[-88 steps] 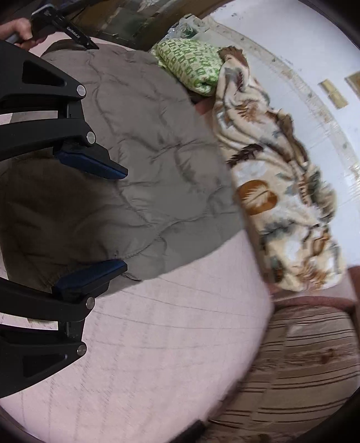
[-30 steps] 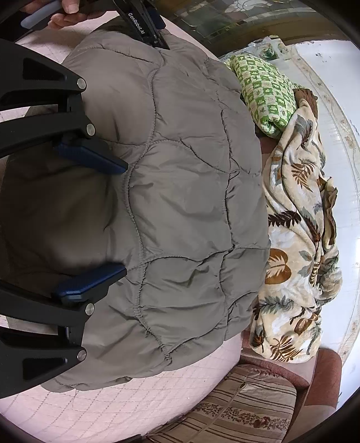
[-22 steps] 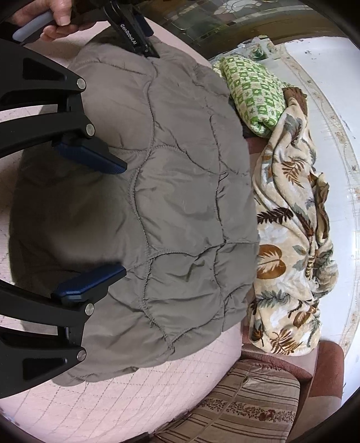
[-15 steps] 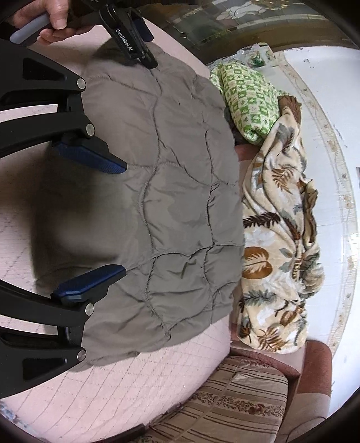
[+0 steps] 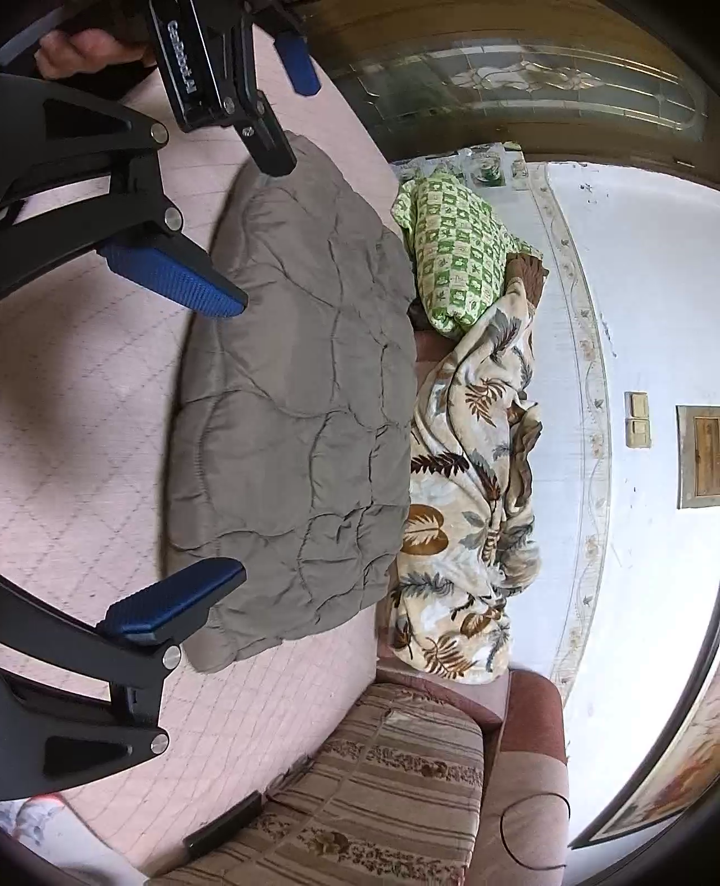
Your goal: Fold large clothes
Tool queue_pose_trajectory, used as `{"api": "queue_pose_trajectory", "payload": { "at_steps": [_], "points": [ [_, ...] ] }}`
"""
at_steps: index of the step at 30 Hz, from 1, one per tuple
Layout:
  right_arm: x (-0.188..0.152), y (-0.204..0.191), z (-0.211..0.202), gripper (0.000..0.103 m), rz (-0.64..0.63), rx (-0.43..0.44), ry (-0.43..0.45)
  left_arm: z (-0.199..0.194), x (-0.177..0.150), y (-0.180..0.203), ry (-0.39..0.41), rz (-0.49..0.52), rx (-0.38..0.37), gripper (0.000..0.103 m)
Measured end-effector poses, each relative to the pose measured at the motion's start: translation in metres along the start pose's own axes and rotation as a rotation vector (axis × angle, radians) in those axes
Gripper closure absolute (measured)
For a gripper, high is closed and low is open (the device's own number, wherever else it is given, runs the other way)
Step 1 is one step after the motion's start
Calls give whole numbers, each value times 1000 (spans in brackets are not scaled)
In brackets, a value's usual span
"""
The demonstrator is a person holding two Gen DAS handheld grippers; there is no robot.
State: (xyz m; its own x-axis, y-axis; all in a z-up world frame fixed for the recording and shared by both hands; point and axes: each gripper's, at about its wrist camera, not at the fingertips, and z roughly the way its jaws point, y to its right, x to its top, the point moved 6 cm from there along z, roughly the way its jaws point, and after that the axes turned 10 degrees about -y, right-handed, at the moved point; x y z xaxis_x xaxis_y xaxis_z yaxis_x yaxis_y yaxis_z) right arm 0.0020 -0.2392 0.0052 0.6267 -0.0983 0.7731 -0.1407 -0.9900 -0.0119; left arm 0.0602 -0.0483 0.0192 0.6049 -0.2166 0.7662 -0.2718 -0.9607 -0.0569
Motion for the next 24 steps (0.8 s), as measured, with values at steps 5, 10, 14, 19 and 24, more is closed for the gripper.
{"api": "queue_pose_trajectory", "payload": {
  "at_steps": [5,10,14,19,24],
  "points": [
    [-11,12,10,8,29,-40,-60,1,-11,-2,-13,25,62,4],
    [-17,18,12,8,43,-73,-72,-6,-8,-5,19,43,130,4],
    [-17,13,7,8,15,-95,-59,-4,-7,-4,2,68,151,4],
    [-16,13,-6,5,13,-85,-19,13,-14,0,-43,90,122,4],
    [-15,16,11,5,39,-68,-61,34,-18,-2,-106,90,123,4]
  ]
}}
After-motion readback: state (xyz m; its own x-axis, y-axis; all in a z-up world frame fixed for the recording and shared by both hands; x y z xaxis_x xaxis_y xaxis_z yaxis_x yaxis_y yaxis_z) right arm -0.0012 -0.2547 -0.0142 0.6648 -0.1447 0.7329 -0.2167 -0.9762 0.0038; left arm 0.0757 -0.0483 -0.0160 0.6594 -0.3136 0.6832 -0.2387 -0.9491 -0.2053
